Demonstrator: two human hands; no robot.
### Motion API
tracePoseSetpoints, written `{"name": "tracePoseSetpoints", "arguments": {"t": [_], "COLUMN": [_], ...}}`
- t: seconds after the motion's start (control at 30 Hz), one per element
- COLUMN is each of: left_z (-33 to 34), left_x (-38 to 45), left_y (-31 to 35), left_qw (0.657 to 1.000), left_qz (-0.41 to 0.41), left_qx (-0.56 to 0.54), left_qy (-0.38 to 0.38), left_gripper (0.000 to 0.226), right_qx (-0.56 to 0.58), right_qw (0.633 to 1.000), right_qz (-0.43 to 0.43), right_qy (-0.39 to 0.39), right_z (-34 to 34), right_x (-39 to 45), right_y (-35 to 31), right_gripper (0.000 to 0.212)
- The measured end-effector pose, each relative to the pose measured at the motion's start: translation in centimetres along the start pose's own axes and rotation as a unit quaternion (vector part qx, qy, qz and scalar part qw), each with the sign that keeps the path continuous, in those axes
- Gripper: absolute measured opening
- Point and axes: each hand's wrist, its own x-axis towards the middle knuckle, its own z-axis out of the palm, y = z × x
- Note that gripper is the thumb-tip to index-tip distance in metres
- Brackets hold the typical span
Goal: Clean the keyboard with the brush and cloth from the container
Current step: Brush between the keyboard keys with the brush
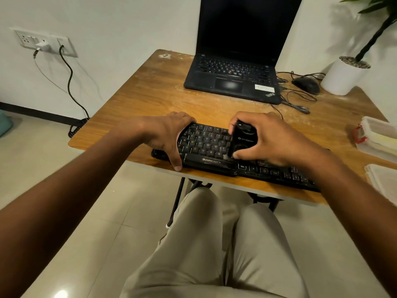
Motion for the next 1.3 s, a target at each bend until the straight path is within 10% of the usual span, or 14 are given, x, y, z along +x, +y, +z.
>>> {"name": "tracePoseSetpoints", "arguments": {"t": [0.9,1.3], "left_z": [-0.1,-0.1], "left_x": [-0.3,-0.1], "left_y": [0.2,-0.1], "left_qw": [1.0,1.0], "left_qz": [-0.006,-0.002], "left_qx": [0.003,0.0], "left_qy": [-0.002,-0.001], "left_gripper": [0.133,0.135], "right_qx": [0.075,-0.062], "right_qw": [0.987,0.998], "right_qz": [-0.038,-0.006], "right_qy": [0.135,-0.001], "right_z": [2.9,-0.8], "right_x": [1.9,-0.2], "right_y": [-3.4,-1.8], "right_gripper": [0.052,0.05]}}
